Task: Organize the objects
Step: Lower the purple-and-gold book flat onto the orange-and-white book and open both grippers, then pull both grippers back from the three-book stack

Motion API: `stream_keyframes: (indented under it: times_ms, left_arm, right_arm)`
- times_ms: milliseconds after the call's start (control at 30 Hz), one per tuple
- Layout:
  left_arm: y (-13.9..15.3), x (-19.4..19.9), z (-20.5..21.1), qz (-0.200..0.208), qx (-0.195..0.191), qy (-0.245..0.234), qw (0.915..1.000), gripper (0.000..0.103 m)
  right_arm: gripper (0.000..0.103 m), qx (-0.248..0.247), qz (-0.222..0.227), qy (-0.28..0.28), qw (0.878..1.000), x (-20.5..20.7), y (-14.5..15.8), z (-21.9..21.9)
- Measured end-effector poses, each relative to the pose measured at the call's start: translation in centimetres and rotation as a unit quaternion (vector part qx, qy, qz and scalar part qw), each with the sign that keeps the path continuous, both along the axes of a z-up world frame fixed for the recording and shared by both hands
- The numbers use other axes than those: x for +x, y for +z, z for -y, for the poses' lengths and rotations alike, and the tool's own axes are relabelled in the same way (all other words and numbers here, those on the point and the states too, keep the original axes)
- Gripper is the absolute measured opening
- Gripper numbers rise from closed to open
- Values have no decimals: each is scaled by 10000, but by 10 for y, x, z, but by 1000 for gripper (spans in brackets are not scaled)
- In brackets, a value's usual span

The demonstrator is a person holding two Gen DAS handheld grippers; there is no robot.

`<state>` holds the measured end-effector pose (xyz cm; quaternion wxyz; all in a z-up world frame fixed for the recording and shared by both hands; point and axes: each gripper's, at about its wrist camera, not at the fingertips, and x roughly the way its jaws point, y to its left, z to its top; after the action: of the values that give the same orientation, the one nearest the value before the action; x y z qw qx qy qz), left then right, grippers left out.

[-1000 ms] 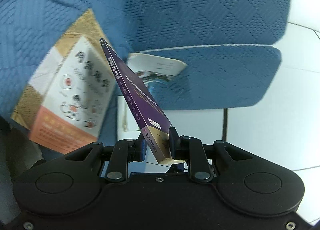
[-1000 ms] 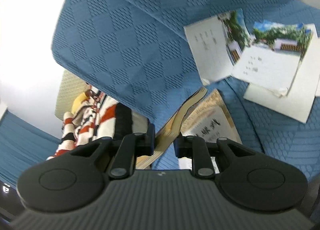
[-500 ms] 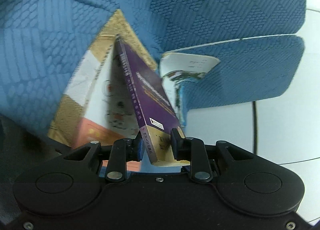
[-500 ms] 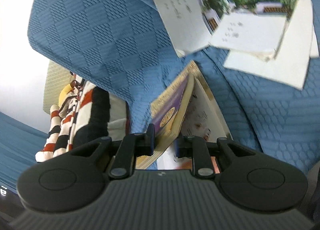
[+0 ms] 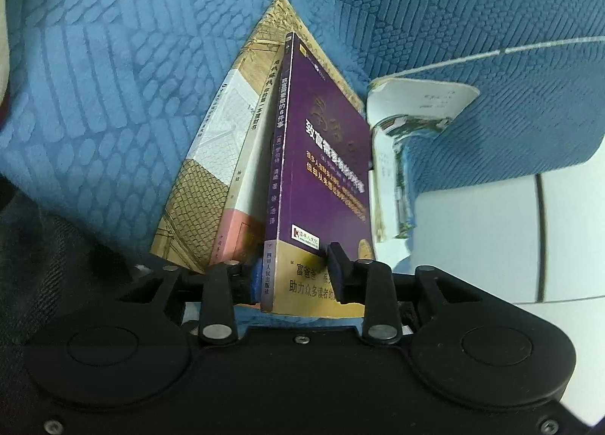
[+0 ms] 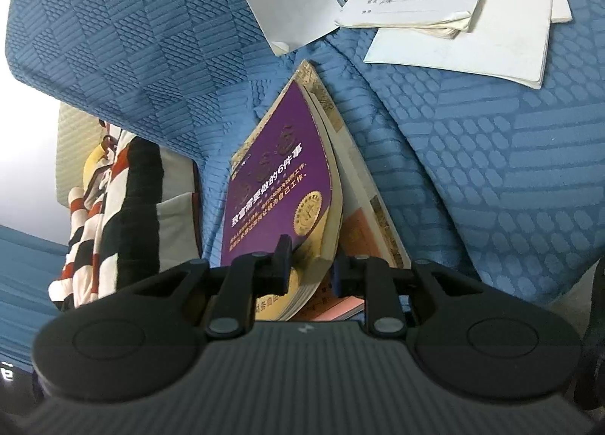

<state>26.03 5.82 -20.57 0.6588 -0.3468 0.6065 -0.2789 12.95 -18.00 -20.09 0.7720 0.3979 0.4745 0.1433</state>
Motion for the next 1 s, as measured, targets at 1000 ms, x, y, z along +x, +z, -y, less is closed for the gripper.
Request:
stream_keyframes:
  times_ms: [1000]
  left_arm:
    - [221, -127, 54, 3142, 1572, -373, 9355, 74]
  right_arm:
    - [35, -2009, 1925, 549, 9590, -81, 167, 53]
